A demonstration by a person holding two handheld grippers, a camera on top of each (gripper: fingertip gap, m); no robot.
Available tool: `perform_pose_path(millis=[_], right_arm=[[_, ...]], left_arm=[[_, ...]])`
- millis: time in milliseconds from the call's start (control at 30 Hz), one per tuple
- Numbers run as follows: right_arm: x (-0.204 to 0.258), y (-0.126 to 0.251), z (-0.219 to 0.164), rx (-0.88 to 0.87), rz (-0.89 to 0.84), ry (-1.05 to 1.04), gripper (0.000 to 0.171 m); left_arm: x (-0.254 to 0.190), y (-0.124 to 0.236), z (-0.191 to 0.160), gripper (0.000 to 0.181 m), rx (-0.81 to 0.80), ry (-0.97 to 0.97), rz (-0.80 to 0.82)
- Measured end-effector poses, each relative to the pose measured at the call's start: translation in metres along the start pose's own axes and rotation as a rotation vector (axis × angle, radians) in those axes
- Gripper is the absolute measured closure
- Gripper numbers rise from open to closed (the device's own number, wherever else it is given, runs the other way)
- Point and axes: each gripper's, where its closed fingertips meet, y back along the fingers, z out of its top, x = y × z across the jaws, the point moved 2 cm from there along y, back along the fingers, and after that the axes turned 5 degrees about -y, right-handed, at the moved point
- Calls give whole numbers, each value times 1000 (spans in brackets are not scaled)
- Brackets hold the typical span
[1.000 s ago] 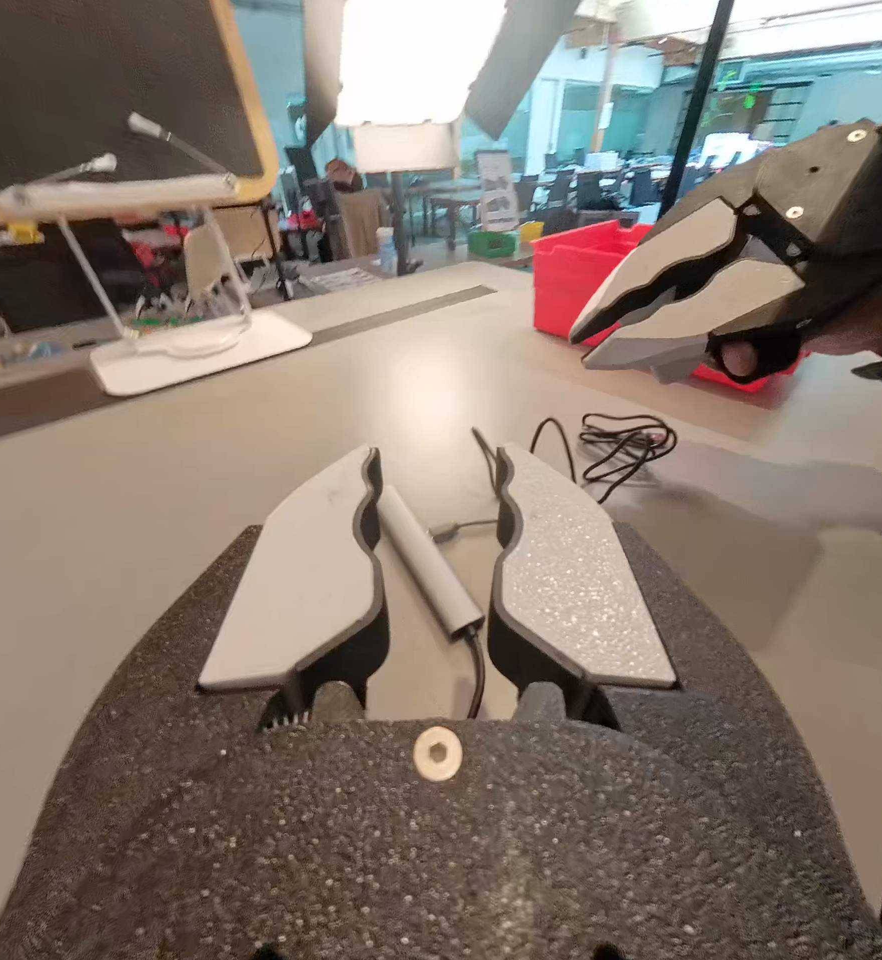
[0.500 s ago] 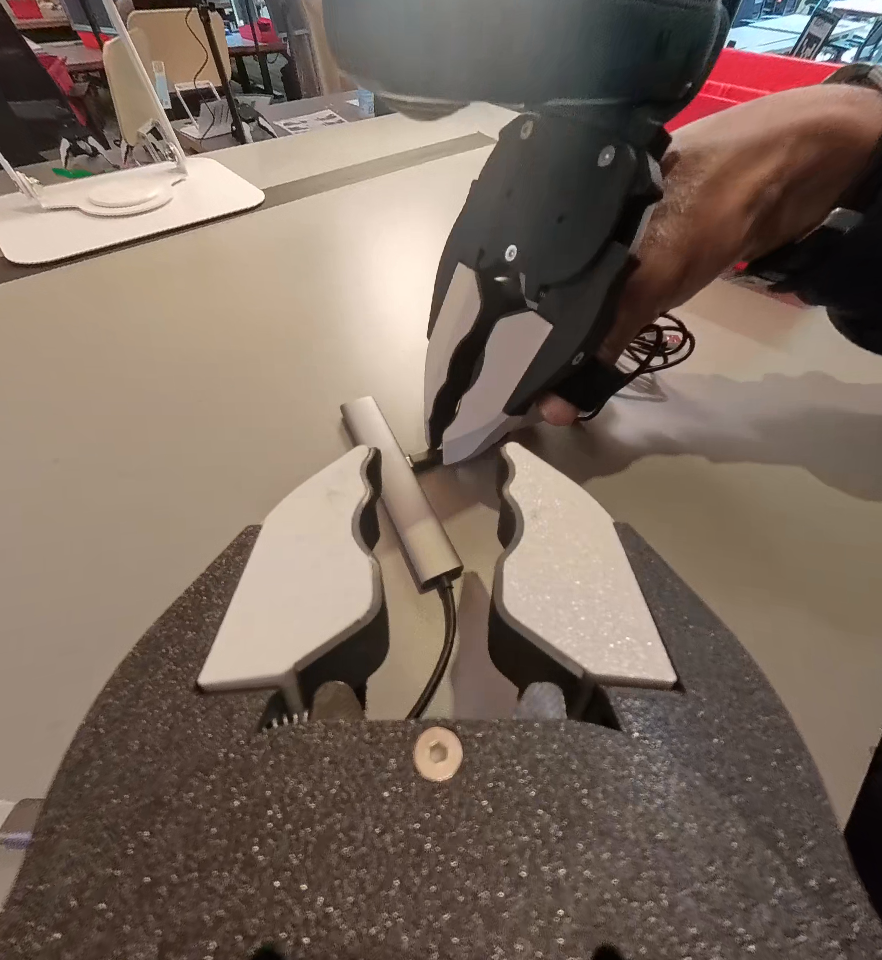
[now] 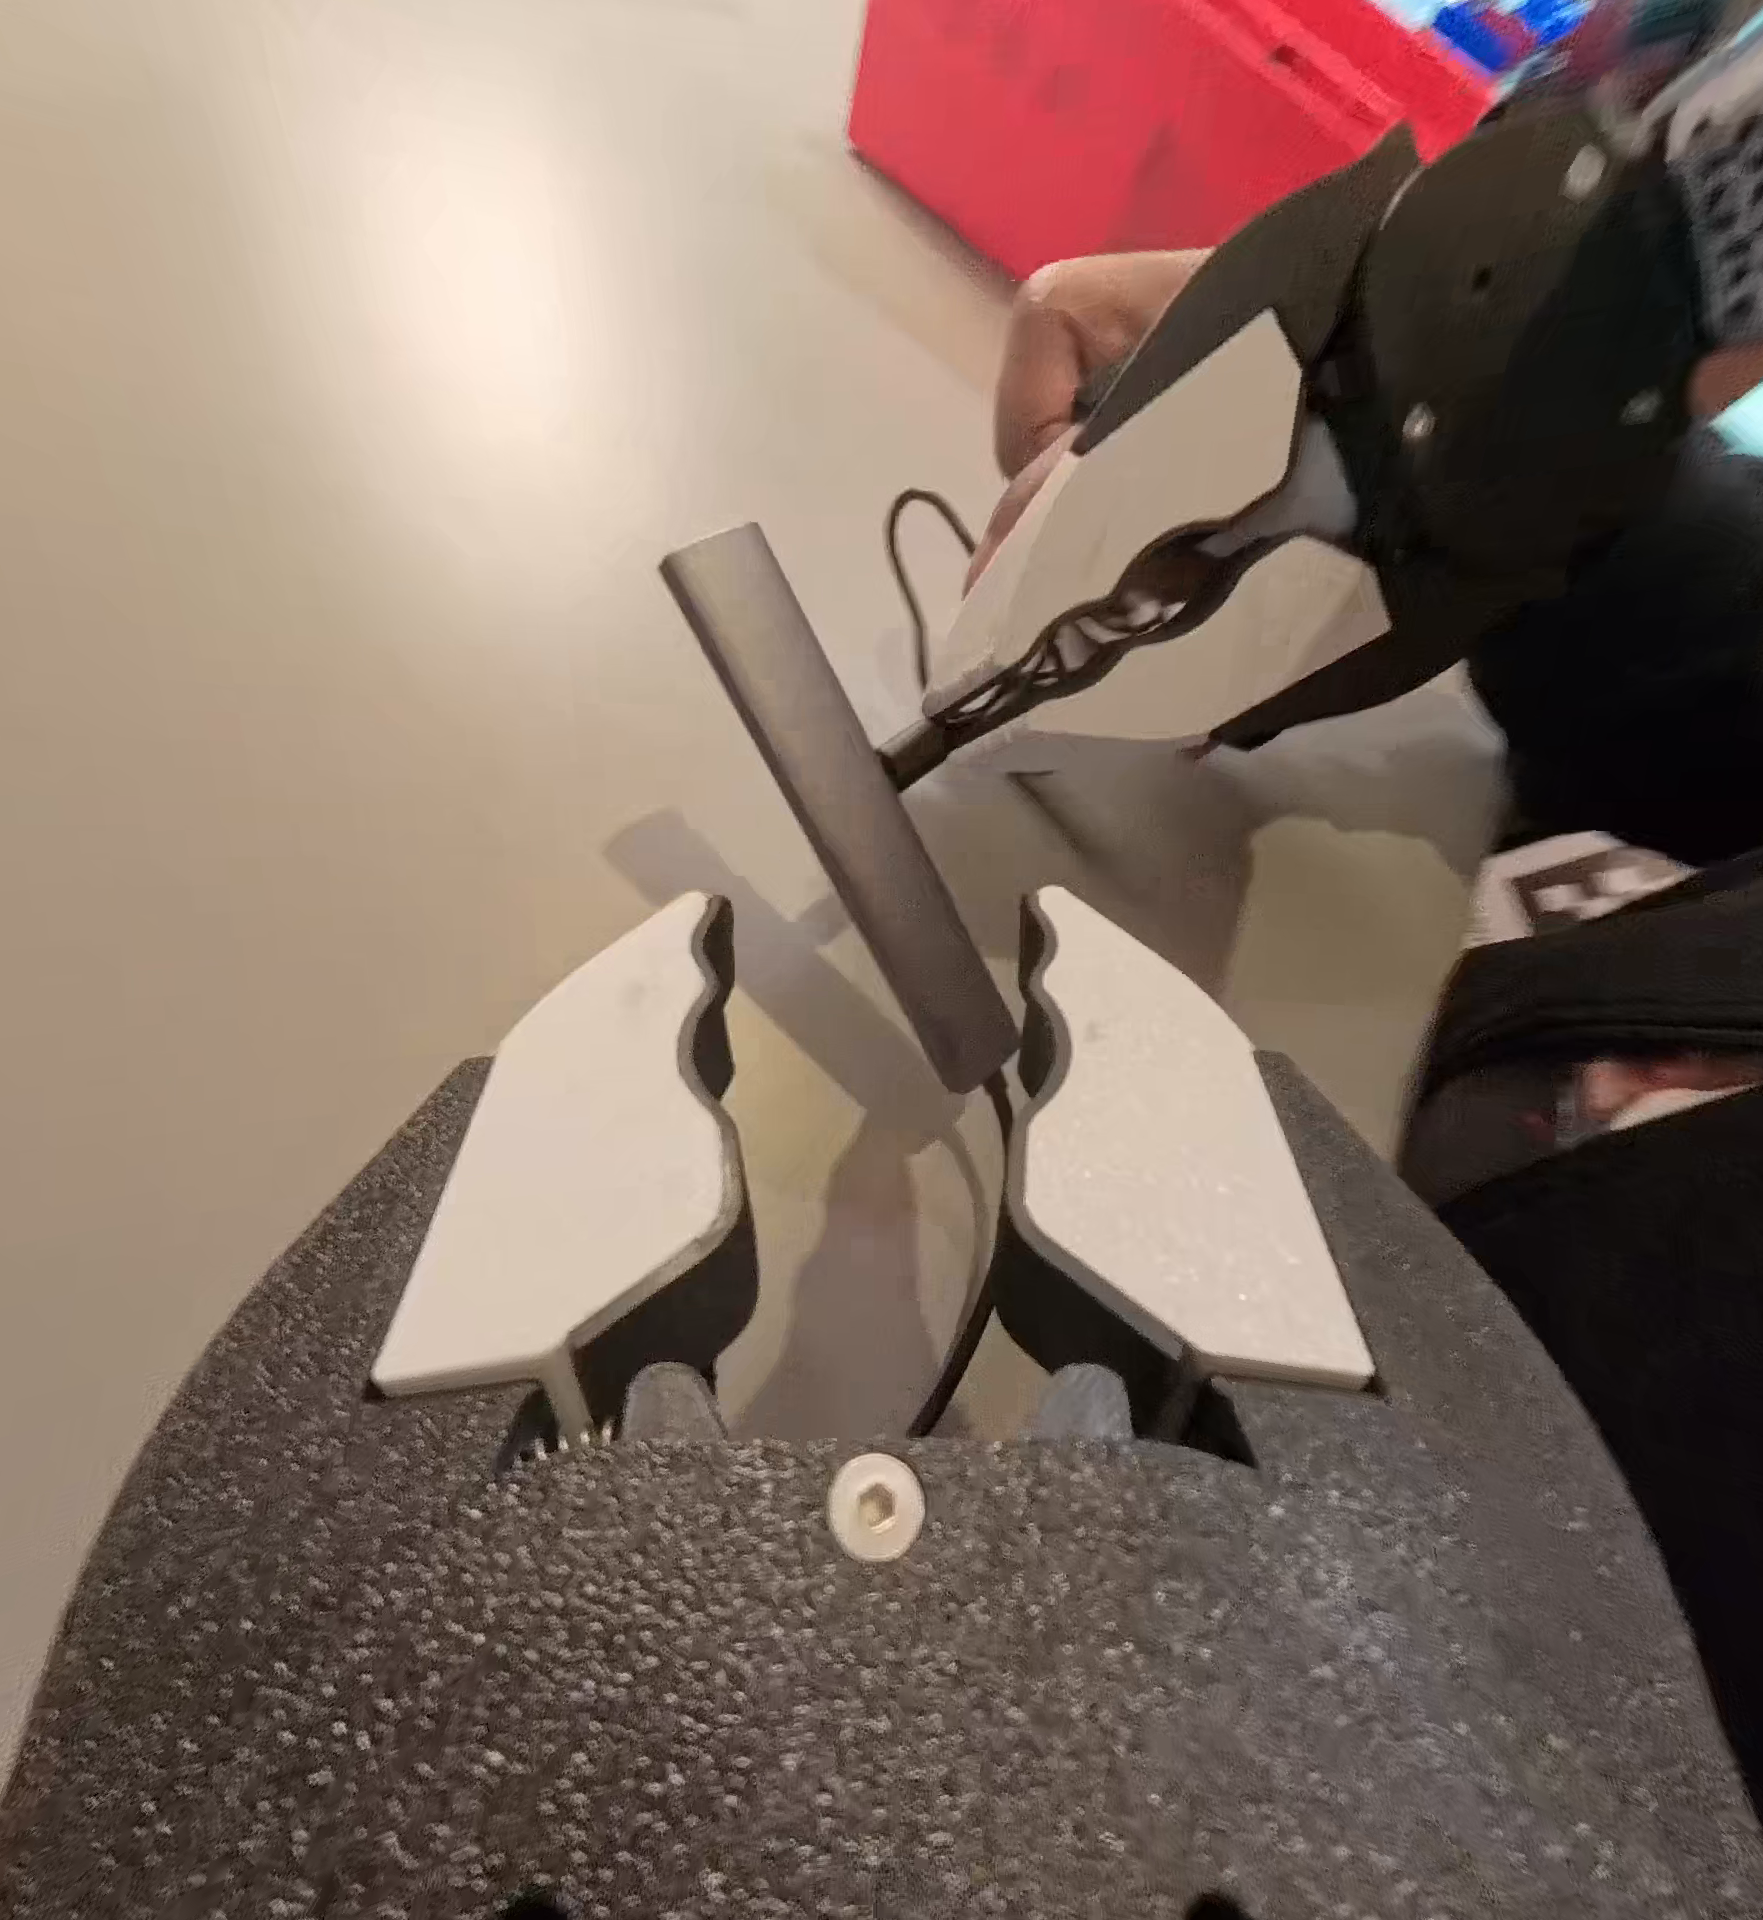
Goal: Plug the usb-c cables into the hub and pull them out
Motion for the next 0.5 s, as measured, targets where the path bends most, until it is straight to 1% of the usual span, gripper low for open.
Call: perform_pose_path(millis=[67,167,267,333,400,500], right_arm=[[0,9,7,-62,-44,36,166],[0,19,10,-114,-78,42,166],[-1,25,3,-111,-118,55,166],[0,30,0,-126,-140,52,166],[-1,36,2,-165,-160,47,167],[1,40,7,-219,-159,26,167]], left_arm=[[-10,-8,8,128,-18,46,-131],[-19,-25,12,143,-12,91,-261],[-17,-34,13,158,-32,109,-249],[-21,-34,17,166,-74,128,-286],[-25,-35,21,166,-112,151,-316],[-31,-40,17,153,-108,170,-350]])
